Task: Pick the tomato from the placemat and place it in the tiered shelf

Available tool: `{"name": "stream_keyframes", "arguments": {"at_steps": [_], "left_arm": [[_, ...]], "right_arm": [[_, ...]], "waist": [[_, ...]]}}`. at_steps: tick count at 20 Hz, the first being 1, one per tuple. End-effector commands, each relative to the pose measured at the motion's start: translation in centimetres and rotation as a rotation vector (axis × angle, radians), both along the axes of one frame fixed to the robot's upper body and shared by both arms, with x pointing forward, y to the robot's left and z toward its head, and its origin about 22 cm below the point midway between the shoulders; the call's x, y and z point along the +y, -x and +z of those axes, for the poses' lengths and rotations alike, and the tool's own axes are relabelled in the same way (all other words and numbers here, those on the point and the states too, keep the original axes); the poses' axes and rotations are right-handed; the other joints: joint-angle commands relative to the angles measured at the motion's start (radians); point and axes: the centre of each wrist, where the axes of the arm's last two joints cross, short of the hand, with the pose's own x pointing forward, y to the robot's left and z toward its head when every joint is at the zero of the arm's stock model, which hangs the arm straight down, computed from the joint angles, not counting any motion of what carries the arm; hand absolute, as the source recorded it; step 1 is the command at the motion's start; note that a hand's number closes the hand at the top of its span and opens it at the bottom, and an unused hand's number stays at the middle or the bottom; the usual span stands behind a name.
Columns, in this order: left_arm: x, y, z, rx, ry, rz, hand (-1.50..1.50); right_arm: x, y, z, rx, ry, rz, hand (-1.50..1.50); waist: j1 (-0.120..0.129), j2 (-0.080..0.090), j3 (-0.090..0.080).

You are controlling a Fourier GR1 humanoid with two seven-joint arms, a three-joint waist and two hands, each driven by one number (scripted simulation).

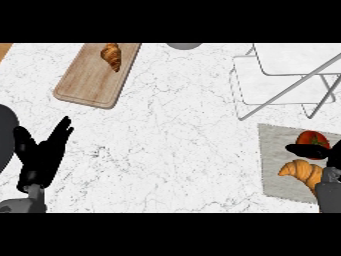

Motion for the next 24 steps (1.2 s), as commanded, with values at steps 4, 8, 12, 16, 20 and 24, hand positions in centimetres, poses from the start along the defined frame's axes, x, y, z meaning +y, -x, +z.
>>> {"name": "stream_keyframes", "arguments": {"at_steps": [4, 8, 12, 16, 20, 24], "left_arm": [[0.9, 1.1, -1.1, 0.049, 0.019, -0.012, 0.0], [-1.1, 0.8, -0.5, 0.034, 0.019, -0.009, 0.0], [1.5, 0.0, 1.0, 0.043, 0.011, -0.003, 0.0], [-0.2, -0.6, -0.4, 0.053, 0.026, -0.003, 0.0], [-1.6, -0.4, -0.4, 0.036, 0.029, -0.018, 0.0], [-0.8, 0.1, -0.4, 0.036, 0.018, -0.017, 0.0]], "right_arm": [[-1.3, -0.9, -0.7, 0.191, -0.071, 0.184, 1.5], [-1.5, -2.3, -2.4, 0.101, -0.042, 0.215, 1.5], [2.1, -1.0, -3.0, 0.039, -0.025, 0.263, 1.5], [3.4, -1.9, -0.3, -0.043, 0.064, 0.294, 1.5], [11.9, -1.0, -1.2, 0.103, -0.02, 0.938, 1.5], [17.5, 1.1, 1.1, 0.061, -0.091, 1.337, 1.5]], "waist": [[0.009, 0.009, -0.006], [0.003, 0.007, -0.006], [-0.002, 0.006, -0.006], [-0.006, 0.006, -0.006], [0.017, 0.004, -0.008], [0.004, -0.007, -0.008]]}}
